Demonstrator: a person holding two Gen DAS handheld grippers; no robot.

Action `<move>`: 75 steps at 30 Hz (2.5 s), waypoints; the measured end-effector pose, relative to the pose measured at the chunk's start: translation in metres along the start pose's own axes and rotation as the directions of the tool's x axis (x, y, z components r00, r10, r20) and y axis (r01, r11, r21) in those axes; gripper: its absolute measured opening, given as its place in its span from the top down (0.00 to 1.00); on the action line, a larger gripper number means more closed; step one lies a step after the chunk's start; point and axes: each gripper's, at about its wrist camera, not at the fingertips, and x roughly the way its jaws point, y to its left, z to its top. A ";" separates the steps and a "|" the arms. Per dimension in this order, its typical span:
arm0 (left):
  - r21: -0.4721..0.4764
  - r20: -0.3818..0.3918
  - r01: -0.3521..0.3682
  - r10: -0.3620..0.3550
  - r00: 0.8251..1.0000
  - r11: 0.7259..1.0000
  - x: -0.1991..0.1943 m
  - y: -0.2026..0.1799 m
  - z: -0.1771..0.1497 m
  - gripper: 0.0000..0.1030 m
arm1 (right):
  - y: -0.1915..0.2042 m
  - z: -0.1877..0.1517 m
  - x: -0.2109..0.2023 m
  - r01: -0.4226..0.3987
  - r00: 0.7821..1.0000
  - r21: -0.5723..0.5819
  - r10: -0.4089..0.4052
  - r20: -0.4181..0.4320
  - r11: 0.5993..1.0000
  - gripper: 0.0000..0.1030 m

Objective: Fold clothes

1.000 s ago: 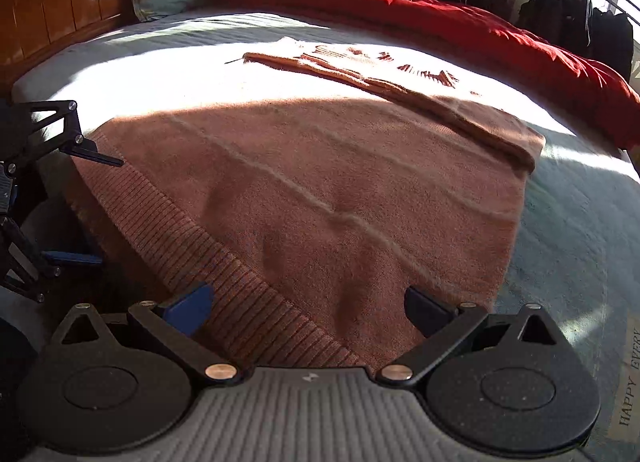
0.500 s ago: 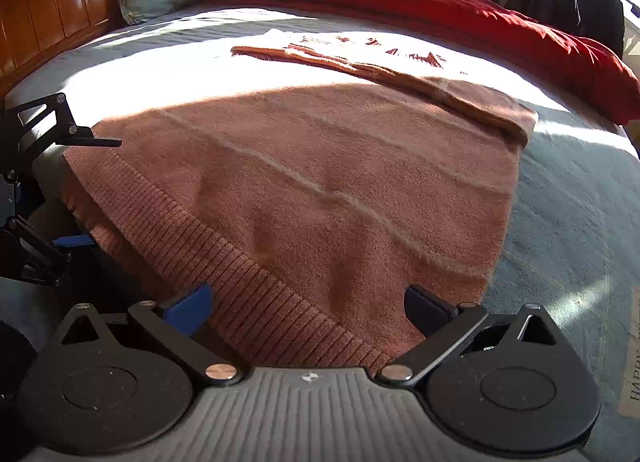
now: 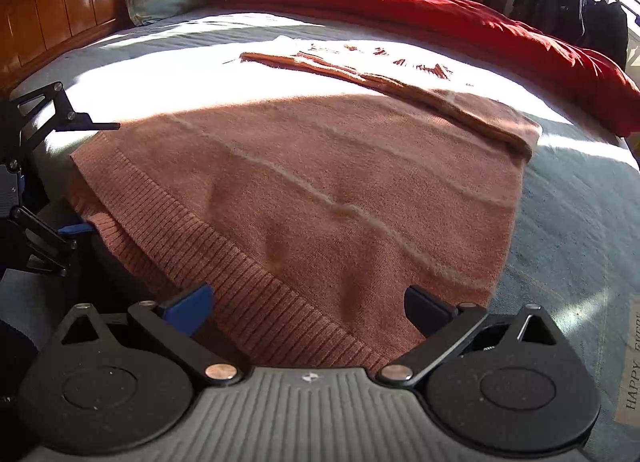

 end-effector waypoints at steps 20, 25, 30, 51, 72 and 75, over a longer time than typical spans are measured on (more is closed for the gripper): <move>-0.149 0.053 0.027 -0.020 0.998 0.989 -0.001 0.049 0.009 0.18 | 0.067 0.015 0.025 0.014 1.000 -0.348 -0.003 0.031 0.937 0.00; -0.166 0.057 0.037 -0.028 0.998 0.985 -0.003 0.053 0.006 0.18 | 0.085 0.012 0.044 0.109 0.994 -0.446 -0.102 0.039 0.888 0.00; -0.205 0.058 0.051 -0.040 0.998 0.977 -0.005 0.055 0.001 0.18 | 0.101 0.009 0.060 0.200 0.978 -0.529 -0.199 0.059 0.825 0.00; -0.119 -0.060 -0.054 0.047 0.997 0.991 0.017 0.028 -0.012 0.18 | 0.076 0.004 0.021 0.405 0.913 -0.502 -0.363 0.185 0.764 0.00; 0.025 -0.168 0.146 -0.140 0.976 0.989 0.024 0.027 -0.042 0.92 | 0.072 -0.016 0.021 0.211 0.974 -0.498 -0.226 0.032 0.841 0.73; 0.012 -0.159 0.128 -0.125 0.979 0.992 0.022 0.031 -0.043 0.94 | 0.075 -0.016 0.020 0.174 0.981 -0.496 -0.196 0.008 0.851 0.87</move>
